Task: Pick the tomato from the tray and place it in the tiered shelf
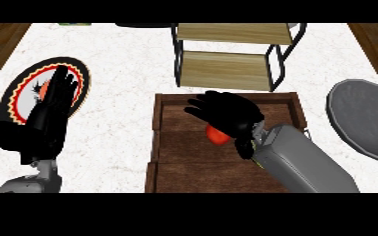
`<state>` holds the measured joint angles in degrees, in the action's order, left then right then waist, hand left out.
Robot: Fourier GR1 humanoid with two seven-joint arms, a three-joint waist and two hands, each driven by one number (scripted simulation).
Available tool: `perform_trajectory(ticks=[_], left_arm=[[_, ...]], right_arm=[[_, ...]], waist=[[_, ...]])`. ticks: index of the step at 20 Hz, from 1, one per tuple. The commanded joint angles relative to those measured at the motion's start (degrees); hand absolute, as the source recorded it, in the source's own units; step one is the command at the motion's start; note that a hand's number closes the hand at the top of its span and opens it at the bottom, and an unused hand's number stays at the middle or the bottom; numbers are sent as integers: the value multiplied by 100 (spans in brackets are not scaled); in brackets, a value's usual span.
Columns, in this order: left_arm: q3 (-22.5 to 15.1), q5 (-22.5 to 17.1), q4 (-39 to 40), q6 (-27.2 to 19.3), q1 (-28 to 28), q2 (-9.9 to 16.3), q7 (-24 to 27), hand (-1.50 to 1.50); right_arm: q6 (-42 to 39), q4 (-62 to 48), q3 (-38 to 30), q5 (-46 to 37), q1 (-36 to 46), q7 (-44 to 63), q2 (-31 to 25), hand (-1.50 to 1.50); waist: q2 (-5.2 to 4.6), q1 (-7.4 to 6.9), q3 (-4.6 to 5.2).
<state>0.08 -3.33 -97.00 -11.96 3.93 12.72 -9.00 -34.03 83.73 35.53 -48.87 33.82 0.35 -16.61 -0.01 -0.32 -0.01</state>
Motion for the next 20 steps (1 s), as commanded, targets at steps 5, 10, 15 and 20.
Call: perform_trajectory(ticks=[5, 10, 15, 20], left_arm=[[169, 113, 215, 172, 182, -63, -10, 0], [212, 221, 304, 175, 144, -207, 178, 0], [338, 140, 16, 254, 139, -97, -207, 0], [202, 224, -92, 221, 130, -226, -280, 0]], right_arm=[[440, -731, -155, -778, -152, -769, 433, -150], [304, -855, -232, -1109, -385, -578, 789, -150], [750, -1382, -149, -1517, -129, -1490, 448, 150], [914, -1197, -353, -1826, -391, -299, 1187, 150]], waist=[[-1, 8, 0], [-1, 17, 1], [-5, -14, -1], [6, 30, 0]])
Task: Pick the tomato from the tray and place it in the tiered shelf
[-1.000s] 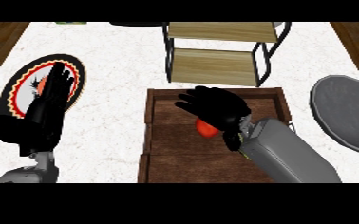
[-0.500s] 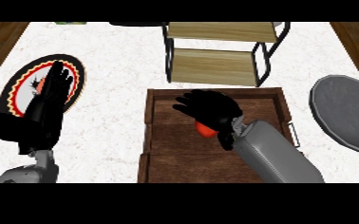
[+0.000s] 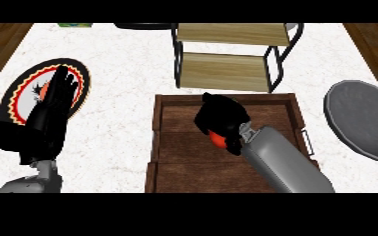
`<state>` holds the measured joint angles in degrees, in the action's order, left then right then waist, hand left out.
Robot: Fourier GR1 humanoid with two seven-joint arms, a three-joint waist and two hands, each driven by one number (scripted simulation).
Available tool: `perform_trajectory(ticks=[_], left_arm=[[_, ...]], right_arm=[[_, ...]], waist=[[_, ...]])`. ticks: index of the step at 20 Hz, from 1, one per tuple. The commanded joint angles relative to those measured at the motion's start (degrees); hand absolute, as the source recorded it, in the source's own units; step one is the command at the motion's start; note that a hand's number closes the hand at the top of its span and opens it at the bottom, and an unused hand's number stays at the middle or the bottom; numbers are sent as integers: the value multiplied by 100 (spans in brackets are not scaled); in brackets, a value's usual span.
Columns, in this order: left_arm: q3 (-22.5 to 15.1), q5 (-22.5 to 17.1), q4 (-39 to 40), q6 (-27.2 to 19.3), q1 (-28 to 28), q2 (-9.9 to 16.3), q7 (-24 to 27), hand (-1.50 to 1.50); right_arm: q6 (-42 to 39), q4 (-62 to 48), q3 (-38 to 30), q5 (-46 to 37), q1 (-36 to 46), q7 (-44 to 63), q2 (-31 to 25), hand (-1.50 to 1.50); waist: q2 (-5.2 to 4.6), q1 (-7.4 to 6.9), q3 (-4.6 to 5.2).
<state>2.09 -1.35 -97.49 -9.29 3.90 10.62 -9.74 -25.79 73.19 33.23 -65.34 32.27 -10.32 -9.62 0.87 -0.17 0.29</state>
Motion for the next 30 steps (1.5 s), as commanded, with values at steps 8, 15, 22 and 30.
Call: perform_trajectory(ticks=[8, 15, 22, 30], left_arm=[[181, -40, -2, -39, -41, 58, 32, 0], [-158, 64, -87, 45, -250, -126, 108, 0], [20, 75, 49, 0, 196, 18, -111, 0], [79, -7, 170, 21, -7, -87, 122, 0]], right_arm=[[859, 267, -899, 115, -1368, 4538, 955, 150], [1893, 1562, 542, 1533, -1333, 6861, 955, 150], [3079, 2914, 661, 1569, -66, 8266, 960, 150], [2437, 3506, 96, 558, 1046, 9486, 958, 150]], waist=[[-48, 89, -29], [-62, -138, -31], [-39, -86, -26], [-20, 23, -12]])
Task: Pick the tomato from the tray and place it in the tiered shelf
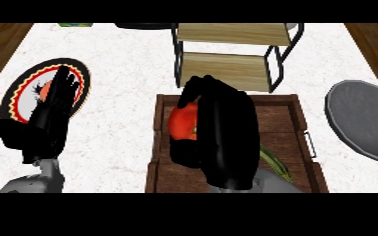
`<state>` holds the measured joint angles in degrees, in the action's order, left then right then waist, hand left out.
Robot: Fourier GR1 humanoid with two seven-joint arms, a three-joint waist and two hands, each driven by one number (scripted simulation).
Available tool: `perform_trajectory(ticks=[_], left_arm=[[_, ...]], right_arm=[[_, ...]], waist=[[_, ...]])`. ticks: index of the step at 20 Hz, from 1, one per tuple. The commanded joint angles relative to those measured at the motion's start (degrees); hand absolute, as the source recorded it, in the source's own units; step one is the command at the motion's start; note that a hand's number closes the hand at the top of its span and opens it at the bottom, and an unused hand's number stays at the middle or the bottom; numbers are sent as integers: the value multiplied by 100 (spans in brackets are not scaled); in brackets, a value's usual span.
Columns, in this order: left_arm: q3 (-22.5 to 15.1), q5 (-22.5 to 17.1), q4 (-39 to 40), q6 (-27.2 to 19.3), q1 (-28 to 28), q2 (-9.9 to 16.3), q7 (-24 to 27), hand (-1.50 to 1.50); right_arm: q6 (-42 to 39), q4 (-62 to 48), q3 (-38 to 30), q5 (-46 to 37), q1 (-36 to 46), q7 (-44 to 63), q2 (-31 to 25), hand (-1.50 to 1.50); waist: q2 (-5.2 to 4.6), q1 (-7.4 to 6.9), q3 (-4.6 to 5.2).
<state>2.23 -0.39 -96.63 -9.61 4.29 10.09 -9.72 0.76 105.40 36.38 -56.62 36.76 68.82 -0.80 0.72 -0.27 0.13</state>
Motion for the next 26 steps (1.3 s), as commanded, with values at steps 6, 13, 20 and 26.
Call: perform_trajectory(ticks=[6, 13, 20, 26], left_arm=[[-124, 126, -37, -66, -18, -113, -42, 0], [130, -138, -193, 200, -227, 80, 33, 0], [215, -60, 207, 201, 55, 75, 209, 0], [192, 4, 213, 201, 139, 16, 98, 0]], right_arm=[[-551, 39, -705, -546, 801, 1411, 75, 150], [-513, -335, -1526, -621, 1037, 942, 76, 150], [415, -1465, -2310, -722, 1061, -116, 78, 150], [1112, -2029, -2752, -757, 715, -1211, 79, 150]], waist=[[-42, 28, -6], [-53, -30, -9], [-91, -31, -9], [-82, 3, -12]])
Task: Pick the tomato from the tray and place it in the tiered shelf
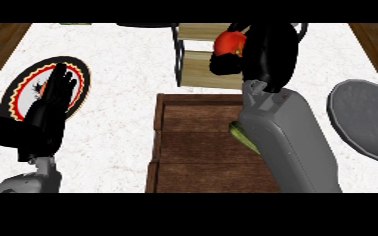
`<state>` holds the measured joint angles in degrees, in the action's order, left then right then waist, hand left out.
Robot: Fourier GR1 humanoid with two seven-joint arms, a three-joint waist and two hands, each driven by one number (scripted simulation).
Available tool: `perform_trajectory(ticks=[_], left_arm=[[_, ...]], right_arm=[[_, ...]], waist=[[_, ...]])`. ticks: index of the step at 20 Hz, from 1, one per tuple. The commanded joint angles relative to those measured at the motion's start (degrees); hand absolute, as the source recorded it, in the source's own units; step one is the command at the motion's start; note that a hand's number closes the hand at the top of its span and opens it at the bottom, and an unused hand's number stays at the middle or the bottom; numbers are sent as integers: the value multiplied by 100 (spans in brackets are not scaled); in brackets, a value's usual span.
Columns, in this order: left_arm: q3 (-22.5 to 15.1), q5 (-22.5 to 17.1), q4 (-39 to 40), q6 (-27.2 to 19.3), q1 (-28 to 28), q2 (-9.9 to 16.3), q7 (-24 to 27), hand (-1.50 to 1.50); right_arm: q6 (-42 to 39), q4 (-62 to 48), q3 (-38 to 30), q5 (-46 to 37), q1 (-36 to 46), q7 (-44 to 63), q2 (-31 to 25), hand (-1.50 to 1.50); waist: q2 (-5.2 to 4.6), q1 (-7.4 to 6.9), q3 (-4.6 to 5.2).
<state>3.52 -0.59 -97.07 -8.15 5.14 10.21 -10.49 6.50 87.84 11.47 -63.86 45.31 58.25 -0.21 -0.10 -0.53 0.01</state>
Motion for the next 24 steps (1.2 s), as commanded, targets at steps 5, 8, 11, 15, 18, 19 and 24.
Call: perform_trajectory(ticks=[5, 8, 11, 15, 18, 19, 24], left_arm=[[71, -36, -178, 127, -289, -14, 124, 0], [-138, 177, 2, -158, 378, -211, -392, 0], [-201, 231, 197, -46, -115, -325, 316, 0], [-103, 190, 31, -104, 329, -234, -208, 0], [79, 19, -153, 200, -112, -21, 3, 0], [81, 120, 171, 75, -1, -155, 251, 0], [312, -125, 181, 307, -54, -5, 238, 0]], right_arm=[[1147, -1655, -833, 203, 671, -798, 17, 150], [1565, -2465, -848, 150, 726, -1164, 19, 150], [2206, -2592, -1013, 327, 834, -1028, 19, 150], [2223, -2914, -1527, 1097, 763, -1728, -49, -150], [2433, -3751, -1604, 1298, 1193, -1999, 19, -150], [2344, -3707, -1681, 1298, 1193, -2043, -10, -150], [2466, -3427, -1536, 1753, 982, -2464, 17, -150]], waist=[[-3, -31, 0], [-16, -16, -1], [-18, -39, 0], [-11, -4, -3], [-17, -68, -2], [-10, -21, 0], [-2, -12, 0]])
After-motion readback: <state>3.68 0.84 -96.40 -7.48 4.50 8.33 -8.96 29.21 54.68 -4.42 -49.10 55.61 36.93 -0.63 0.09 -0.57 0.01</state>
